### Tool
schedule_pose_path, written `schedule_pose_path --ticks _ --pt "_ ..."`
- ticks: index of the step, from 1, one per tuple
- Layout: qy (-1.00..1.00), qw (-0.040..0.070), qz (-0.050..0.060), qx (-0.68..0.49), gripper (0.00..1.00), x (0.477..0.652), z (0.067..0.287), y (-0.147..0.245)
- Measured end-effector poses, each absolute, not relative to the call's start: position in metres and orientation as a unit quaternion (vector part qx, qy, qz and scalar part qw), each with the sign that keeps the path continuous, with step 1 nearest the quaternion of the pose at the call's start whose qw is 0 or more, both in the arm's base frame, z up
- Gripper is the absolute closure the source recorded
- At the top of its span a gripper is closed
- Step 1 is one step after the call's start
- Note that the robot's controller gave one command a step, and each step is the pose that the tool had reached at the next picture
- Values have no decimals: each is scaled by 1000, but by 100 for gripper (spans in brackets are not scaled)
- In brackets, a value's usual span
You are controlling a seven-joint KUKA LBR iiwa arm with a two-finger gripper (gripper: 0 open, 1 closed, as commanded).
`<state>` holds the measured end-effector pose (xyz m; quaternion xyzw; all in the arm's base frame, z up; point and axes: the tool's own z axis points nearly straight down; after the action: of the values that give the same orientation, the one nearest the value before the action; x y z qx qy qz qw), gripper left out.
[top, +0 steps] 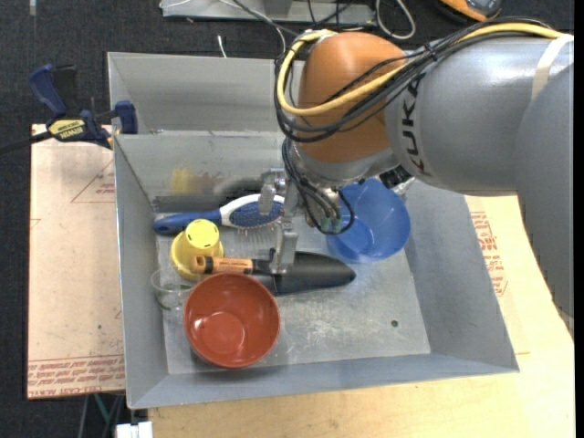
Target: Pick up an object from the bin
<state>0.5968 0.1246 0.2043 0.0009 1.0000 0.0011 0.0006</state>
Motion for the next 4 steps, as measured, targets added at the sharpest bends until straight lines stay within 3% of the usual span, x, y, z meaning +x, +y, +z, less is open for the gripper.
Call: schedule_pose_path --ticks 1,2,3,4 --pt "1000 1 1 1 0 597 204 125" --pt "997 1 1 -77 0 578 161 133" --pt "998 2 2 -69 0 566 148 146" --pt "993 9 3 -116 0 553 110 182"
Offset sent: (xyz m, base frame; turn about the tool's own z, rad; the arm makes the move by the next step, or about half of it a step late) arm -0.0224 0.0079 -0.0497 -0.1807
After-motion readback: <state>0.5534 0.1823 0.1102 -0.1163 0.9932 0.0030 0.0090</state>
